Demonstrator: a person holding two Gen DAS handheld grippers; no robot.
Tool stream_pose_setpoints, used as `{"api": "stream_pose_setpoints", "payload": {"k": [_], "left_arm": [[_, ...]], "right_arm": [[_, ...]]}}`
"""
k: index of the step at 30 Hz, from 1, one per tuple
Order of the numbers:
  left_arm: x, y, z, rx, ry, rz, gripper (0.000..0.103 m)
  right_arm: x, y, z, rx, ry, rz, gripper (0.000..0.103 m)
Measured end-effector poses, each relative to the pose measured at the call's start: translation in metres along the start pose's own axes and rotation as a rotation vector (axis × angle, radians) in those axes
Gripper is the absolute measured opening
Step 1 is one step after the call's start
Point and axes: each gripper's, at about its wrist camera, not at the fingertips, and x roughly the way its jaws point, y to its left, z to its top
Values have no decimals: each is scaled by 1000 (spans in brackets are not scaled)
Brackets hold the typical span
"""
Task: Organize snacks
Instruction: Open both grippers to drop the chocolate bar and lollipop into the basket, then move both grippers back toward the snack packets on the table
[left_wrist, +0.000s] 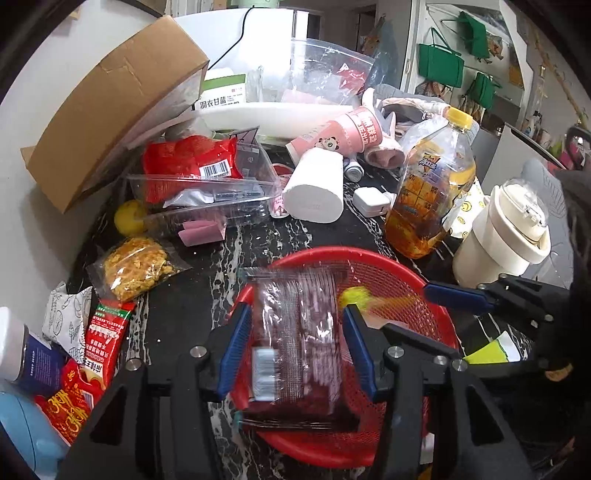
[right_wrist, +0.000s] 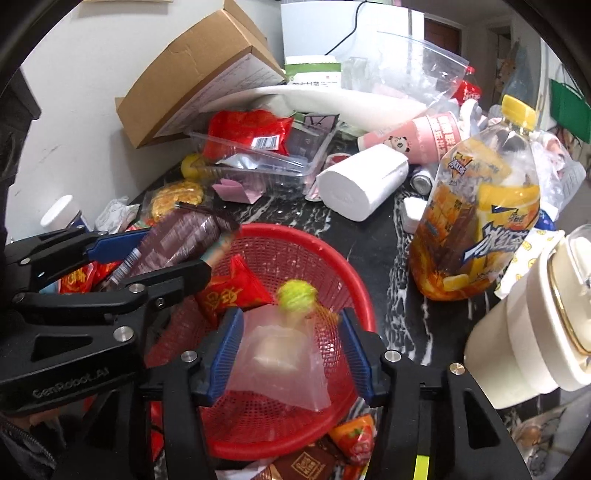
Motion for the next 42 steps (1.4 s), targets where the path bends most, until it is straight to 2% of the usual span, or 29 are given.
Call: {"api": "stream_pose_setpoints", "payload": {"k": [4,18,25,30,42], "left_arm": [[0,1,1,-11,-5,22,69],[-39,-3,12,-23,-80,34,69],[-82,-13,19,0,-141,40,69],[-113,-26,16,41,-190,36,69],[-163,-50,-4,78,-224,-28,69]], "right_arm": [[-4,0,0,-11,0,-20,53],[-43,-1,8,3,-61,-25,53],[-86,6,13,11,-124,-15,53],[-121,9,12,13,-171,-45,56],[-189,20,-8,9,-239,-94,62]]}}
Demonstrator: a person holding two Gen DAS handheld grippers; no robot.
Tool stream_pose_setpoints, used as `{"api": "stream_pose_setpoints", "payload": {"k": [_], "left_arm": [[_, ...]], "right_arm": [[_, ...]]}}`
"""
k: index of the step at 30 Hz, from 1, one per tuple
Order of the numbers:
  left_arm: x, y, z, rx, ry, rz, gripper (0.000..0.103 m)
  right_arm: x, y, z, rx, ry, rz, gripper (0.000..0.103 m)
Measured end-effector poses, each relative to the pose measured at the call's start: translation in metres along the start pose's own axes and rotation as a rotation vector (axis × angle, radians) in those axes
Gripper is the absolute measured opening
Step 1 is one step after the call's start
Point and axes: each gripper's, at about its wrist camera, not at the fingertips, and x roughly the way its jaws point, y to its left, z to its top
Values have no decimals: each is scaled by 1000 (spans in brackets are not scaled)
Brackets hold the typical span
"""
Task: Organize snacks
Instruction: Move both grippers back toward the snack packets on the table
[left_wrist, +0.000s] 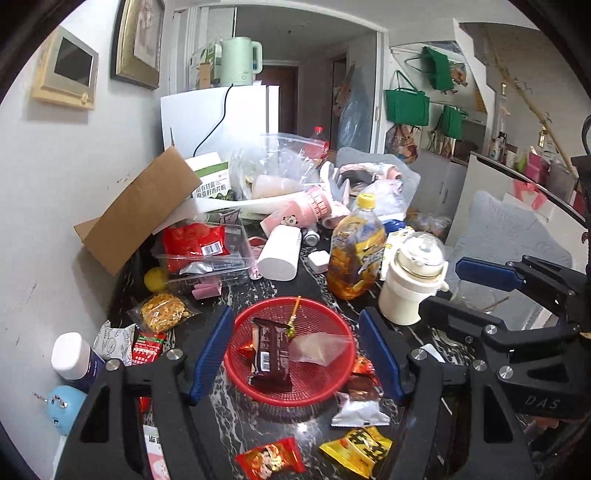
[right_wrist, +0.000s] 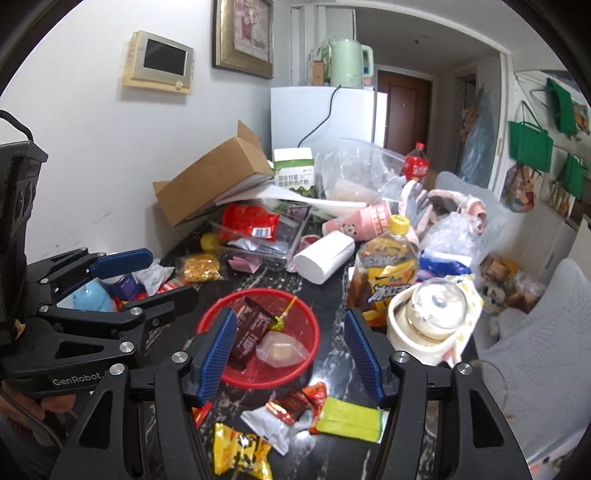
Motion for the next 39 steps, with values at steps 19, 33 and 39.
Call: {"api": "stream_pose_setpoints", "payload": {"k": [19,33,39], "left_arm": [[-38,-34,-50,20,59,-75,69],[-8,-37,-113,-40,228,-133,69],[4,-30,-135,-80,281,-134,69]], "right_arm": [[-52,3,-61,37,10,-10,66],[-35,-7,-125,102,139,-20,66],[-23,-7,-142,134,186,-12,66]]}}
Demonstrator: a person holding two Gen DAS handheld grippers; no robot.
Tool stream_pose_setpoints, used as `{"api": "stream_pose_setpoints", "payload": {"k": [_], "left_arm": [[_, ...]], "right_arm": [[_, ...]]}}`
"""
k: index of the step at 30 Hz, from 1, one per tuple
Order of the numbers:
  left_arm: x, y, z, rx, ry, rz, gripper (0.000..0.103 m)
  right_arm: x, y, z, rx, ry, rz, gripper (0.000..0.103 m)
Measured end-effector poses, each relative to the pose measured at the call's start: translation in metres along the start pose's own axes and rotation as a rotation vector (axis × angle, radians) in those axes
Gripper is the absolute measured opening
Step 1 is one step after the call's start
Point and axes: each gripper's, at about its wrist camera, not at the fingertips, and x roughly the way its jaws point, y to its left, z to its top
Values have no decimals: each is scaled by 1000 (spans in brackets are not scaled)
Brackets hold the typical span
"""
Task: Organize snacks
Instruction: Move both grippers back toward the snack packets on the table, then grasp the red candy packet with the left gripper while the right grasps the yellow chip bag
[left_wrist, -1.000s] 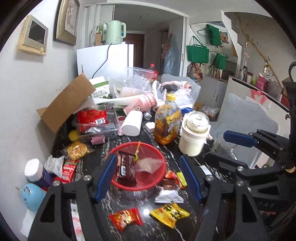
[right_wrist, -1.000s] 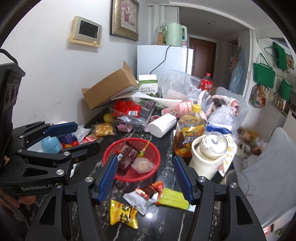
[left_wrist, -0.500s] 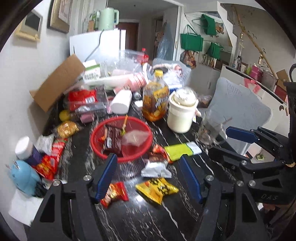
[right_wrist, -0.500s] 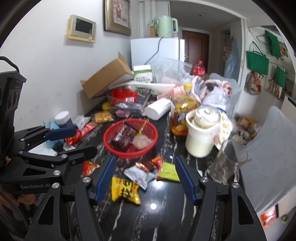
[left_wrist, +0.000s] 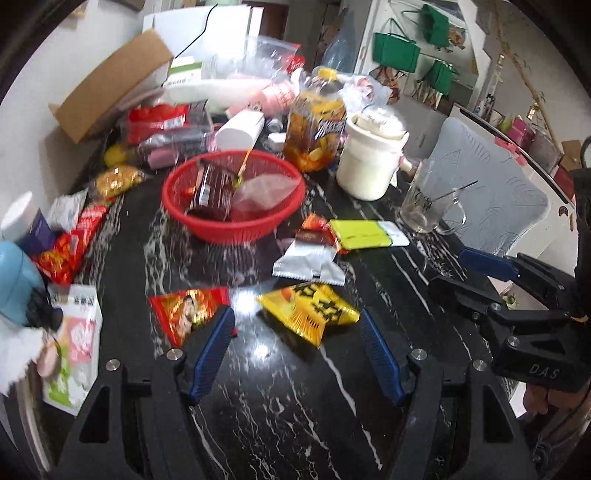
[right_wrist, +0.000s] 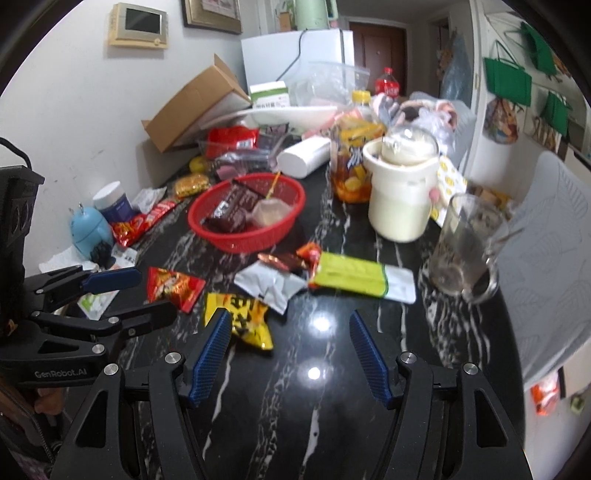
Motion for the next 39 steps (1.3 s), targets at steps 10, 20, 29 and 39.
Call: {"api": "stream_pose_setpoints", "payload": {"k": [10,20,29,39], "left_arm": [[22,28,-14,-97,33,18,69],[41,61,-12,-163,31,105,69],[67,83,-3,-190,65,135,69],[79,83,2,-122,90,142,69]], "right_arm": [[37,4,-21,29,103,53,67],[66,14,-18,26,158,118,67],[91,22,-7,23,183,176,74],[120,28,-2,-2,226,193,78]]}}
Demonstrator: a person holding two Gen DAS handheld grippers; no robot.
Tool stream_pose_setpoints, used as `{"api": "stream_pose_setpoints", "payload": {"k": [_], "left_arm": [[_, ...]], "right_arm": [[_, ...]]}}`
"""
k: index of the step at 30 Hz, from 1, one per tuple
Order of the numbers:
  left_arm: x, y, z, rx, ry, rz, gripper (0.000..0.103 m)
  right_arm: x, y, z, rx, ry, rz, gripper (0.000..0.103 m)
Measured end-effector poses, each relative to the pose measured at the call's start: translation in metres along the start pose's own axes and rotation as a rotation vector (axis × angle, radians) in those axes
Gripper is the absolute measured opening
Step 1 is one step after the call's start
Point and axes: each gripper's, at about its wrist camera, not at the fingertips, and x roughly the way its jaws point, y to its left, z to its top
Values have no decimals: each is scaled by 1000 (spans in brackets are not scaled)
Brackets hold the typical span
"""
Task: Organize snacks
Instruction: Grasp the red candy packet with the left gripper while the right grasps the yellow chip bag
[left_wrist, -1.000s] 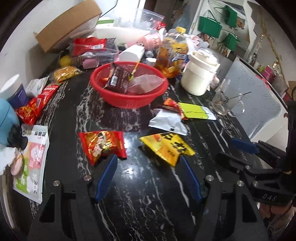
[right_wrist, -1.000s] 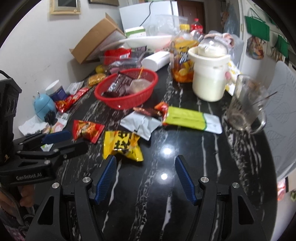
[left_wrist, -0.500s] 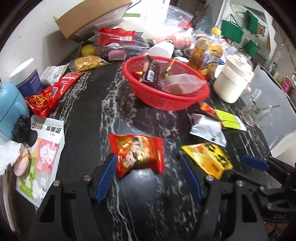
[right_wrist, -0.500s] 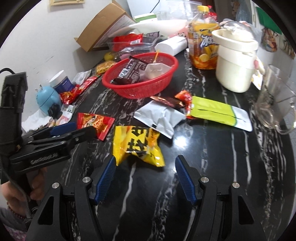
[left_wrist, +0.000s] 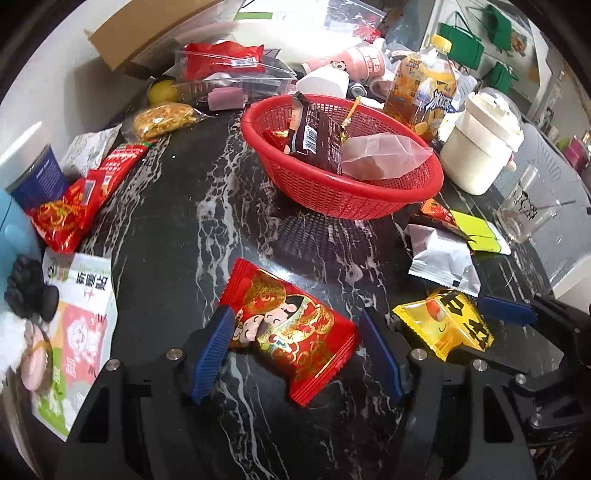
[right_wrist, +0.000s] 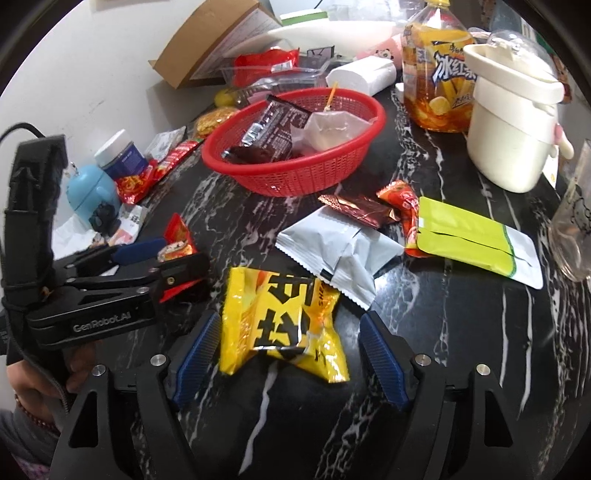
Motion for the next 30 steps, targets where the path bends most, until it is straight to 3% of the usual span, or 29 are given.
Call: {"api": "stream_pose_setpoints", "payload": {"k": [6,11,19,20,22,25,30], "left_arm": [[6,-1,3,8,13,11,76],[12,-6,1,39,23,78,77],[7,4,-2,-16,-25,68,75],[6,5,-3,-20,-34,76,72],[5,7,-5,-12,-56,113,48],[2,14,-5,-16,-67,103,31],[-1,21,-6,-43,-81,55,28]], "right_arm": [[10,0,1,-17,10,-28,78],[13,-2,0,-15,8,-31,78],[12,-1,0,-17,9,-27,78],[12,-1,0,-16,10,-26,78],[12,-1,0,-16,10,-25,78],[12,-1,0,-16,10,-25,78],[12,0,-1,-17,11,-25,78]]}}
